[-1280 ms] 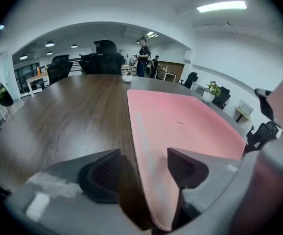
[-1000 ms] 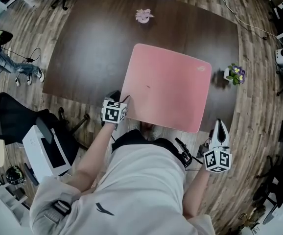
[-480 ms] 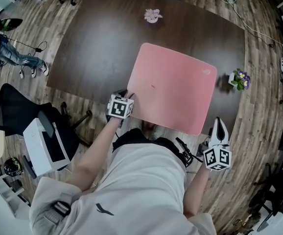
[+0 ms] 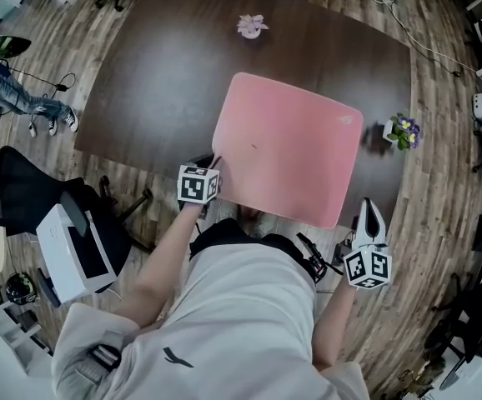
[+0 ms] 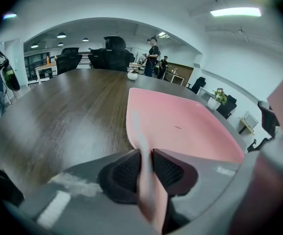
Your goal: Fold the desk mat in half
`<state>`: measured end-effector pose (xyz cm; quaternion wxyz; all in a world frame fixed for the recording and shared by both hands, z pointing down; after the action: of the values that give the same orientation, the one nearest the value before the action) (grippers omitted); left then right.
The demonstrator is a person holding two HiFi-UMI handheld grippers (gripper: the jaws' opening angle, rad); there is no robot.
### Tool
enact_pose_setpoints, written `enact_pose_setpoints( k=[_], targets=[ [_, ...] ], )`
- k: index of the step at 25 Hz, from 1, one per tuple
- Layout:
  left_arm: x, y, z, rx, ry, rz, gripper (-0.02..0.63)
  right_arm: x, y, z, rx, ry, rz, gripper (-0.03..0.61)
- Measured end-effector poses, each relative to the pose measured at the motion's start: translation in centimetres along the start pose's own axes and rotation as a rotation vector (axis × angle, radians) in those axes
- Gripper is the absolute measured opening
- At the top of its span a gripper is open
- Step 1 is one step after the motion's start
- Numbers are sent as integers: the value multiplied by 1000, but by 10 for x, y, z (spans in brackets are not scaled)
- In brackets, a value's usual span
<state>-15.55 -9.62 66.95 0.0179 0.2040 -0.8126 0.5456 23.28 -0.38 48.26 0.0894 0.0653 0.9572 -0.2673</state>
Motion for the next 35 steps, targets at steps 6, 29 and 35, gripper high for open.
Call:
enact_pose_setpoints(
  k=[6,29,35],
  targets=[
    [-2,1,-1,-38,27,-27,70,-3,6,-2,-1,-1,-8,2],
    [-97,54,56,-253,48,-421,55,-11,16,-7,-14,-29,-21,2],
    [-136,51,68,-248,20,-526,55,-21,22,-12,-18,-52,-41,2]
  ],
)
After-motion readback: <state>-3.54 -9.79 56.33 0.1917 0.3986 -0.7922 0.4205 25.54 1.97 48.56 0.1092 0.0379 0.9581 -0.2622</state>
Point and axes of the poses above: the fingertips, and each gripper's own axes: y backward along the fingers, x to its left, z out of its top, the point moved 2 cm from there along y, backward along the fingers, and after that the axes turned 12 degrees about x, right-handed, at the moved point
